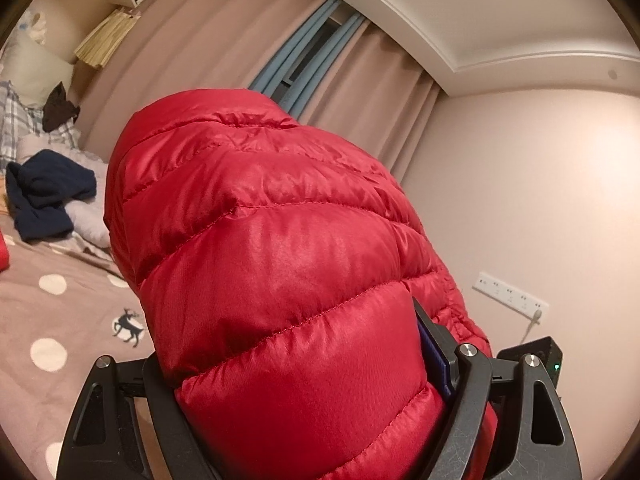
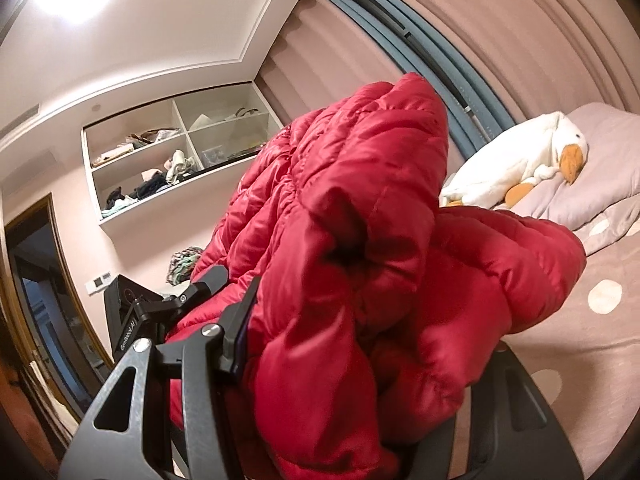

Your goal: Fold large clothes

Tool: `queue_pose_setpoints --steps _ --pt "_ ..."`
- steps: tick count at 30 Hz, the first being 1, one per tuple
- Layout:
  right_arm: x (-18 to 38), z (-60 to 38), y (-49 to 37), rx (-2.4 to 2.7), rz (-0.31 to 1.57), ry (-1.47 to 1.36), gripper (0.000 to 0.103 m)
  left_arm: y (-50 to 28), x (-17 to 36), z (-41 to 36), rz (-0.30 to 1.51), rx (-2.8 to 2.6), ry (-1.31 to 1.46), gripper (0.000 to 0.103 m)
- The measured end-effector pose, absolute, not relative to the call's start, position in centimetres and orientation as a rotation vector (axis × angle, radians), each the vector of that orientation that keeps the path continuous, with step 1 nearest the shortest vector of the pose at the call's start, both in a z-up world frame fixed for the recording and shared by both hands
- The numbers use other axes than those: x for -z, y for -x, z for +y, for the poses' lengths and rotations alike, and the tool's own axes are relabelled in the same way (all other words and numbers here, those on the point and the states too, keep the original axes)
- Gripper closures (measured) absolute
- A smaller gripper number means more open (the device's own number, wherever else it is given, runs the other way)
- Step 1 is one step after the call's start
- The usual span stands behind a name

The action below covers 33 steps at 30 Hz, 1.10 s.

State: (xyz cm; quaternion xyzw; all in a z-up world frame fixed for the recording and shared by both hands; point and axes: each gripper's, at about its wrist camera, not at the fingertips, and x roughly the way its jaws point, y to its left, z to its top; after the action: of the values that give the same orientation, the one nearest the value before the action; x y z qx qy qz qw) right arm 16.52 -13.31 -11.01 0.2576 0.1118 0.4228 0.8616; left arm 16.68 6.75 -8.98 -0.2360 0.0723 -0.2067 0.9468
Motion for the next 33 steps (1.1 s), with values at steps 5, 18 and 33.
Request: queue_pose_setpoints --steps 5,18,33 --pt "11.9 -13.8 -17.9 -0.851 0.267 -0.557 0.048 -18.5 10.2 7.4 0.150 0.417 0.457 0.020" --pt "26.2 -15.4 -30.4 -0.463 0.789 -0.581 0.035 -34.4 25.6 7.8 0.719 0.204 0.479 0.016" --pt "19.9 -17.5 -26.2 -0.164 0.625 -0.335 0.009 -26.8 18.2 11.2 0.532 0.016 0.511 0.015"
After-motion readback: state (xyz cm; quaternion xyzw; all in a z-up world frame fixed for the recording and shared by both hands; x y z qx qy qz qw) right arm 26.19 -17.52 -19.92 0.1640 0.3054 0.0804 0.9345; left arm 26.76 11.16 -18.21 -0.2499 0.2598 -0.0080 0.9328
